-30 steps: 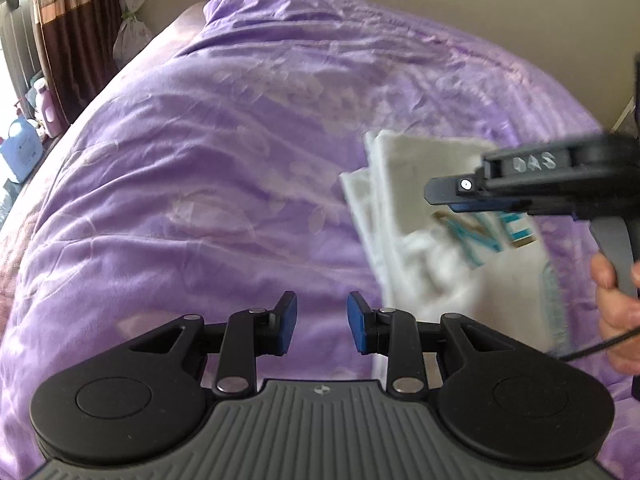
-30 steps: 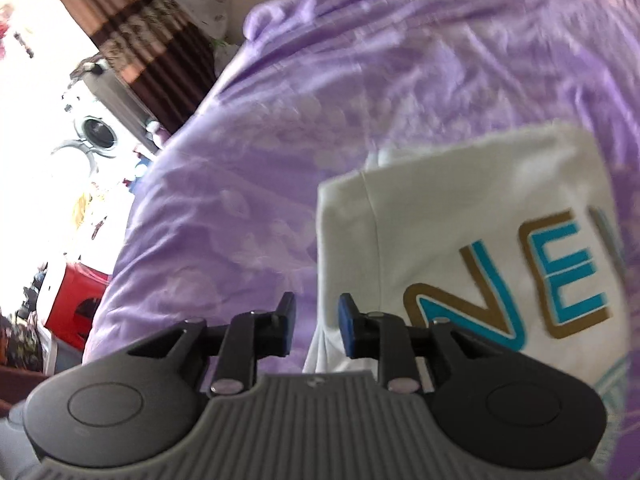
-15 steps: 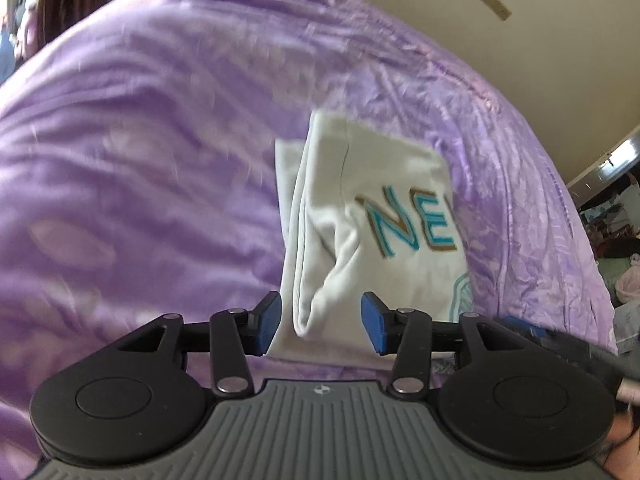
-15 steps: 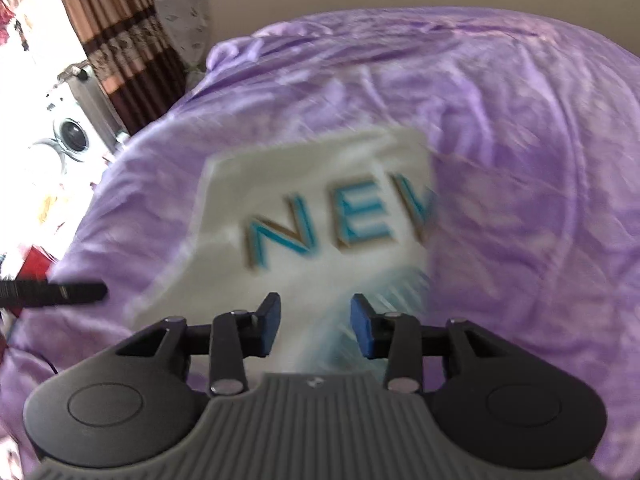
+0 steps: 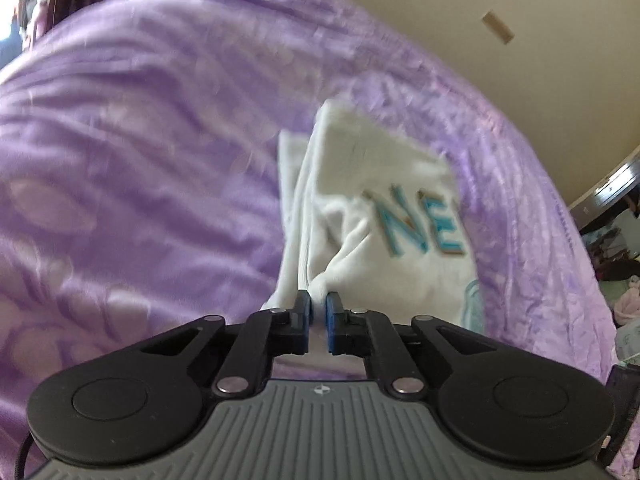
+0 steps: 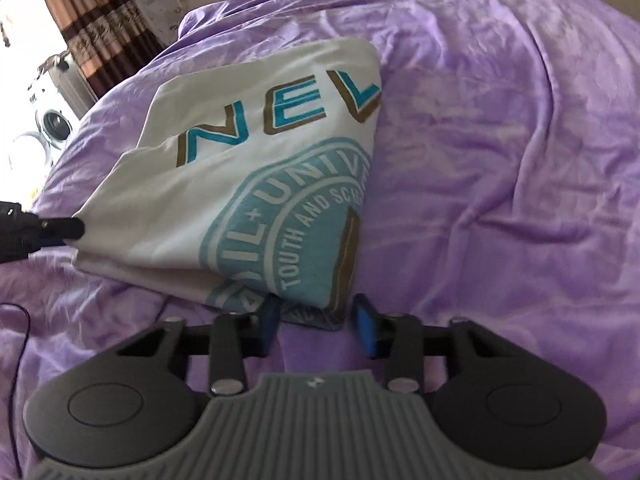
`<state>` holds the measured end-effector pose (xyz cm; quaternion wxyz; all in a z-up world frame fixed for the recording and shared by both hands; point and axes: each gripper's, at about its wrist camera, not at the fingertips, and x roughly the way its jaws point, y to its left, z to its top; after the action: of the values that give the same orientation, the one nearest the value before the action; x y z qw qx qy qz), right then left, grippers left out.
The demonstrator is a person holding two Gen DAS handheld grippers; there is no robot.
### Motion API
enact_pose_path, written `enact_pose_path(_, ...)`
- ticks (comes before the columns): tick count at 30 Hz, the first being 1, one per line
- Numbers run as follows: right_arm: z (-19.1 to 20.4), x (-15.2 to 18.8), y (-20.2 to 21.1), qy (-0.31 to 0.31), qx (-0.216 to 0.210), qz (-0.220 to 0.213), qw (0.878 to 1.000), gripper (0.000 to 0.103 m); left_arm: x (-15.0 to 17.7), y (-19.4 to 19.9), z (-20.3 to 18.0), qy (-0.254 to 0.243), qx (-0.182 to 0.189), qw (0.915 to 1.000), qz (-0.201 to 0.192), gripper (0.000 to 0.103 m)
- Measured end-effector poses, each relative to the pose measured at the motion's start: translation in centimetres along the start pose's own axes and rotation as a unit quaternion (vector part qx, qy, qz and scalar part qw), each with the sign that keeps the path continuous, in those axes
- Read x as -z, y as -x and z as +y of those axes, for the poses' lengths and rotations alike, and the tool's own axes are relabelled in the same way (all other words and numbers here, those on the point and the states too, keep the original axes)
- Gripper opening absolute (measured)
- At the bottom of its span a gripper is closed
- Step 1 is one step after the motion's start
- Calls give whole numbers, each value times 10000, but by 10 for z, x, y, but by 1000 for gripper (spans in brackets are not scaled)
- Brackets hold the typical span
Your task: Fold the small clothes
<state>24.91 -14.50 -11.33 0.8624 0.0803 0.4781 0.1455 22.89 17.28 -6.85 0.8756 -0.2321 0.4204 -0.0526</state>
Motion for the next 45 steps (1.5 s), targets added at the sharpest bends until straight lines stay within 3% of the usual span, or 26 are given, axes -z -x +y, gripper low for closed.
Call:
enact_pose_path(1, -2, -1, -1, -39, -5, 26, 10000, 13, -2, 6, -4, -74, 11, 9999, -90, 7)
enact_pose_path(4, 0, -4, 8, 25, 91, -2, 10000, 0, -7, 27, -14, -298, -18, 9992, -264, 6)
enact_pose_path(7, -1, -5, 20, 57, 53, -30, 10000, 0, 0, 13, -14, -610, -480, 9970, 21, 6)
enact_pose_path(10, -2, -1, 6, 62, 143, 134, 9998, 0, 15, -18, 2, -536, -840, 9942, 410, 6)
enact_pose_path(18, -11, 10, -19, 52, 231, 460, 9987, 0, 24, -37, 2, -856, -1083, 9881, 686, 7)
enact_pose_path(22, -14, 8, -16, -2, 225, 667, 9975, 0, 16, -36, 10, -595, -922, 9863, 1230, 10)
enact_pose_path(25, -19, 7, -9, -110, 324, 805, 9962, 0, 12, -25, 14, -467, -877, 9853, 1387, 13)
enact_pose_path(28, -21, -2, 5, -82, 402, 672, 9969, 1, 6, -16, 7, -768, -1210, 9785, 1481, 13)
enact_pose_path(31, -14, -19, 20, 187, 528, 377, 9977, 2, -7, -2, 1, -1013, -1357, 9768, 1311, 13)
enact_pose_path(34, -9, -37, 30, 373, 534, 83, 9978, 4, -31, 10, -8, -1070, -1191, 9828, 918, 14)
enact_pose_path(36, -5, -48, 30, 428, 433, -55, 9981, 4, -50, 13, -16, -1098, -1024, 9872, 542, 21)
enact_pose_path(41, 2, -85, 10, 451, 190, -233, 9985, 19, -101, -13, -35, -983, -420, 9942, -117, 35)
enact_pose_path(45, 2, -115, -16, 377, 210, -332, 9985, 23, -133, -55, -41, -909, -219, 9952, -303, 41)
